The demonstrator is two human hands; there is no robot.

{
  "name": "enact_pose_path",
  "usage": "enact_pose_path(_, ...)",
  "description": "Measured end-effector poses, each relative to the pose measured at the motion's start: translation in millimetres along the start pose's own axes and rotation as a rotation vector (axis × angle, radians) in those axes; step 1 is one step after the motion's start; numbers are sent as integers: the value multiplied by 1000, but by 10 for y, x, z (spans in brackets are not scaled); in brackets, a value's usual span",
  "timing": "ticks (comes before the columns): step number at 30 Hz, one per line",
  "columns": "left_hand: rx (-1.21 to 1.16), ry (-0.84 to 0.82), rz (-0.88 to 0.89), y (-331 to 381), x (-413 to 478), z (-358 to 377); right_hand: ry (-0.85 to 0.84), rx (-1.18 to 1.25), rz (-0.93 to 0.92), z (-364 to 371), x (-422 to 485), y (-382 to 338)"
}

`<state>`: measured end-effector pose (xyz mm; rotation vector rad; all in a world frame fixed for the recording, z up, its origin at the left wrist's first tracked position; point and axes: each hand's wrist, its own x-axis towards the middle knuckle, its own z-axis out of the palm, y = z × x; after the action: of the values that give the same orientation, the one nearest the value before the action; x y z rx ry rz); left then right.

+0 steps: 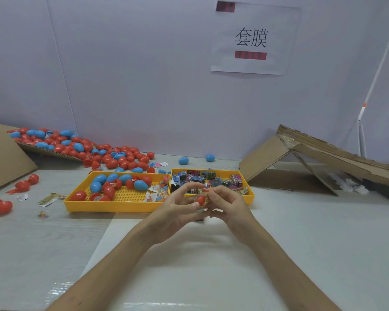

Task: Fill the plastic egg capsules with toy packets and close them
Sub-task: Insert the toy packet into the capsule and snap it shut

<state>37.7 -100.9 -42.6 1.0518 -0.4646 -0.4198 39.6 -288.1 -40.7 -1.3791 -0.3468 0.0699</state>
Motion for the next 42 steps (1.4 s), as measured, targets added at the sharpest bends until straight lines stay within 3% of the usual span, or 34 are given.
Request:
enact_pose_path(12, -100, -36, -25, 35, -29, 7, 24, -6, -23, -45, 23, 18)
enact_pose_path(19, -26, 6, -26, 19, -8, 16, 7, 43, 10, -3, 12, 8)
enact_pose_path(25, 4, 47, -54, 24, 1, 33, 58, -69, 39, -16, 3, -12)
enact_pose_path(42, 22, 71, -47, 7, 10, 26, 17, 34, 11, 8, 2, -6)
